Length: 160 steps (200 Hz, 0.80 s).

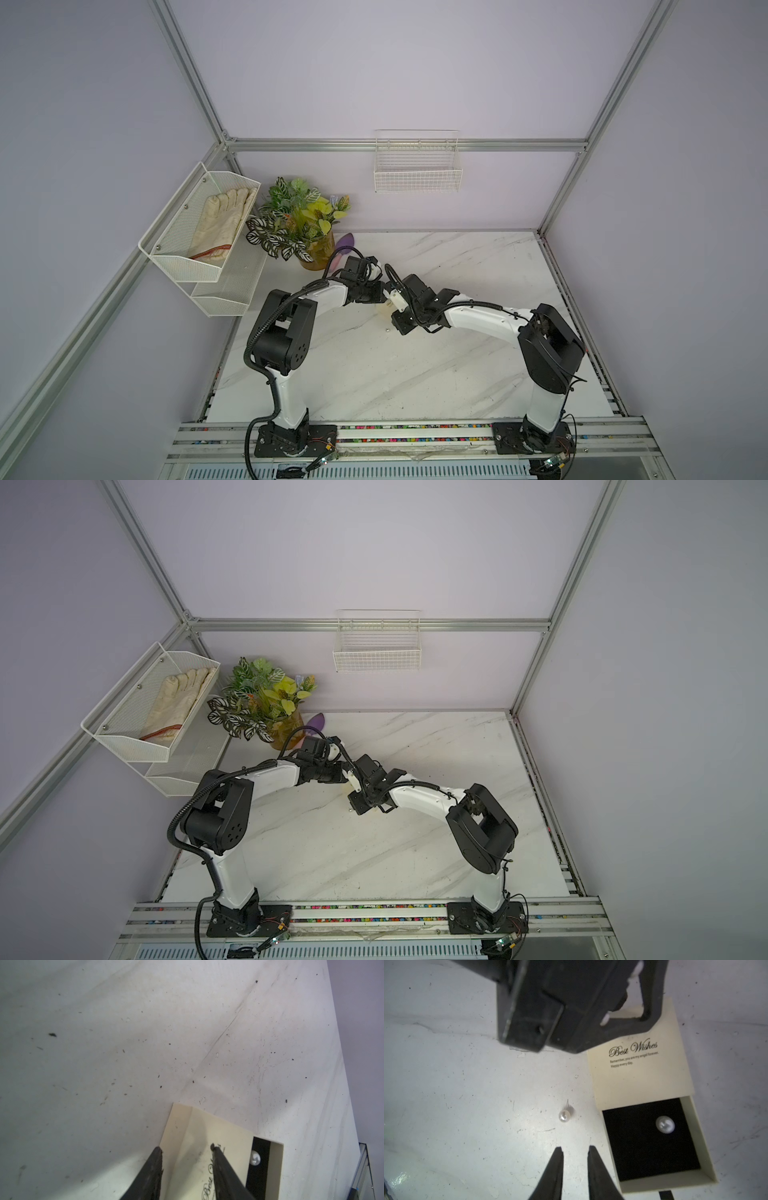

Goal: Place the earrings into the drawer-style jewelry box
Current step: Pick up the earring from the center of the board.

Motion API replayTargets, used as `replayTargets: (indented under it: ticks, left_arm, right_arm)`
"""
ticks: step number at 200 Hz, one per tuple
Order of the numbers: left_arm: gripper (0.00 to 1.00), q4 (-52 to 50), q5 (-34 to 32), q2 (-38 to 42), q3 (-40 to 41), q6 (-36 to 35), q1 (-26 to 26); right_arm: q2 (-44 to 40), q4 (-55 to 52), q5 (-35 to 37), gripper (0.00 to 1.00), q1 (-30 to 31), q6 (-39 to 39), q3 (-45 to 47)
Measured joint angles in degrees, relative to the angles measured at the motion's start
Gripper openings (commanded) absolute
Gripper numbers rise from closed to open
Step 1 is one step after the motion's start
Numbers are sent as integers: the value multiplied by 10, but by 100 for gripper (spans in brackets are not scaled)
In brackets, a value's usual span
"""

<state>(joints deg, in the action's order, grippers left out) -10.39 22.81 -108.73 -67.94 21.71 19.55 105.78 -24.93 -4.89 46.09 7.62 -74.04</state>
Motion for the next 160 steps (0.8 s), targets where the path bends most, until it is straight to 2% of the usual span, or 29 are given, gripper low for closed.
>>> replayTargets:
  ticks: [43, 78, 104, 131, 160]
  left_arm:
    - [51, -12, -12, 21, -14, 2, 1]
    - [55, 5, -73, 119, 51, 24, -10]
    - [56, 31, -100, 217, 143, 59, -69]
    - [56, 40, -117, 278, 202, 87, -142]
    - [56, 42, -116, 299, 224, 98, -159]
  right_arm:
    - [-8, 4, 7, 27, 2, 29, 12]
    - [5, -34, 31, 31, 23, 38, -17]
    - [48, -77, 50, 35, 37, 44, -80]
    - [96, -125, 62, 36, 40, 66, -144]
    - [137, -168, 80, 36, 43, 92, -201]
